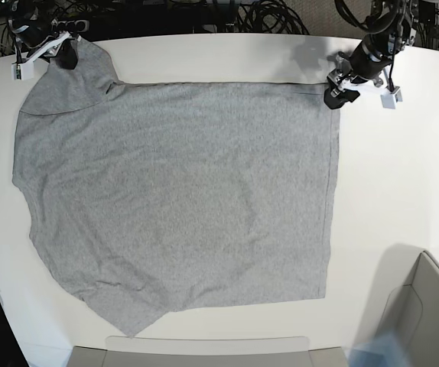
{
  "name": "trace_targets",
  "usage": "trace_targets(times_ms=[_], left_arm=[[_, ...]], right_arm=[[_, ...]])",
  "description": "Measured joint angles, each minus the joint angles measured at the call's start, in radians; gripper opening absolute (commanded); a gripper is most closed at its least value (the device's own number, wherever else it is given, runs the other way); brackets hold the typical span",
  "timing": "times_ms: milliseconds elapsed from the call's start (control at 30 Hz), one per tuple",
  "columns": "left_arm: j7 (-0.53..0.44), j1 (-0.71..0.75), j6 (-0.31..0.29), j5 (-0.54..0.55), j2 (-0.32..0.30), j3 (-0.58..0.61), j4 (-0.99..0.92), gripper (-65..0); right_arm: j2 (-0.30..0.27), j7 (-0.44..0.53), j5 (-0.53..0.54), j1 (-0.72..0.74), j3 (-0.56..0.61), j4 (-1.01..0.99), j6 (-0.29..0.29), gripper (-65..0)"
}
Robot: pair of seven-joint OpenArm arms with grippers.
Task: Fold the T-shirt properly
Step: 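Close both grippers on the hem corners of the grey shirt, then lift the hem with both grippers and fold it over toward the collar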
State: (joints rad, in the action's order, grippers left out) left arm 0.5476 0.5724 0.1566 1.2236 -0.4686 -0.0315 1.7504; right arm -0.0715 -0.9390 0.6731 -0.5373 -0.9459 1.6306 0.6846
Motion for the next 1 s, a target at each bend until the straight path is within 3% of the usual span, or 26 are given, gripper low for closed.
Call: trace_targets(times_ms=[167, 333, 433, 567, 633, 867, 1000], left_arm=[[-0.020, -0.028, -0.007, -0.125, 0.014, 0.060, -0.004, -31.5], [-0.030, -0.049, -0.014, -0.132, 0.056, 0.063, -0.036, -32.8], [-0.029, -0.048, -0.012, -0.134, 0.061, 0.063, -0.036, -39.8], [-0.023, -0.043, -0.003, -0.136, 0.062, 0.063, -0.041, -56.2], [-0.023, -0.040, -0.003, -0.136, 0.064, 0.061, -0.045, -62.0], [-0.002, -0.016, 0.011, -0.142, 0.065, 0.051, -0.002, -63.3], [0.013, 0.061, 0.012, -0.143, 0.072, -0.033, 0.061, -65.0]], right_arm=[[0.000, 0.000, 0.000, 0.000, 0.000, 0.000, 0.000, -52.2], [0.002, -0.008, -0.015, 0.000, 0.000, 0.015, 0.000, -52.2], [0.006, -0.008, -0.019, -0.001, 0.005, 0.047, -0.003, -53.8], [0.005, -0.008, -0.018, 0.000, 0.006, 0.057, -0.003, -64.8], [0.005, -0.008, -0.018, 0.000, 0.004, 0.057, -0.003, -65.0], [0.000, -0.014, -0.020, -0.011, -0.004, 0.085, -0.003, -65.0], [-0.008, -0.010, -0.018, -0.029, -0.055, 0.161, -0.003, -65.0]])
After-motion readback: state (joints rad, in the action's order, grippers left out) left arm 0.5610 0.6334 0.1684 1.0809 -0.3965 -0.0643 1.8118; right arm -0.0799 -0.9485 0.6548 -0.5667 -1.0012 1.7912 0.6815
